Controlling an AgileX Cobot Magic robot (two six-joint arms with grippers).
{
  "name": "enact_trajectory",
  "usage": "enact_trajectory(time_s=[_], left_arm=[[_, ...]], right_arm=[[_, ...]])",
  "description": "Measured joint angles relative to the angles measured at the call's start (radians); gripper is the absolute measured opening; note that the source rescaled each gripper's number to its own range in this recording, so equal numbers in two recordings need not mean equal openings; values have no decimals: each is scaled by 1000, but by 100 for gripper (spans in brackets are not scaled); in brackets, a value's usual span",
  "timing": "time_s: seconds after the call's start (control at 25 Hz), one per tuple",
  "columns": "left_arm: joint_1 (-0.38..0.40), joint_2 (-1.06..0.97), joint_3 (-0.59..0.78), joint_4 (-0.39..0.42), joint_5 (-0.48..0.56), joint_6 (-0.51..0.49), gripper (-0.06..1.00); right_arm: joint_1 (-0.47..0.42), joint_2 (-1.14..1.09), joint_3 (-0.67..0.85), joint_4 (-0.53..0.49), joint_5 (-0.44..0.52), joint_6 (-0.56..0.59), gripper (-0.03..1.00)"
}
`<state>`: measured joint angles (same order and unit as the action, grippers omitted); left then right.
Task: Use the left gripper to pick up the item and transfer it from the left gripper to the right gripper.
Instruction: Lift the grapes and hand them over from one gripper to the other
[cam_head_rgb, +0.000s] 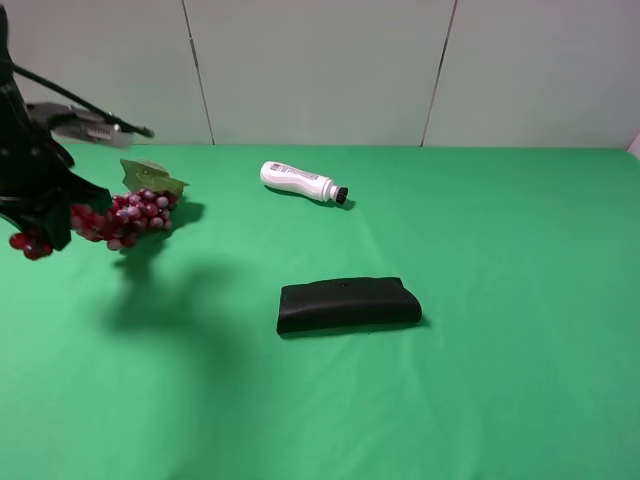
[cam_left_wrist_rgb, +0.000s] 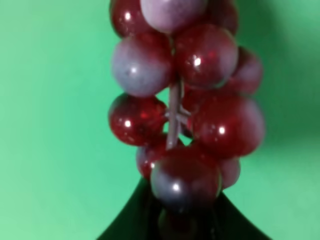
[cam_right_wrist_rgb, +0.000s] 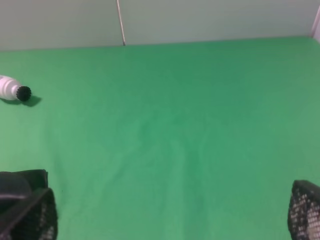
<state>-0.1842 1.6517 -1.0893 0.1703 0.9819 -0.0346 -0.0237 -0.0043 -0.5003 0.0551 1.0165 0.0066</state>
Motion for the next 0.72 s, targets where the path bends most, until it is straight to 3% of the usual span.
enact_trajectory(time_s=[0.32,0.72], left_arm=[[0,-103,-175,0,181,41,1],[0,-107,-421,-22,185,47,1]], right_arm=[[0,0,0,0,0,0,100],[0,0,0,0,0,0,100]])
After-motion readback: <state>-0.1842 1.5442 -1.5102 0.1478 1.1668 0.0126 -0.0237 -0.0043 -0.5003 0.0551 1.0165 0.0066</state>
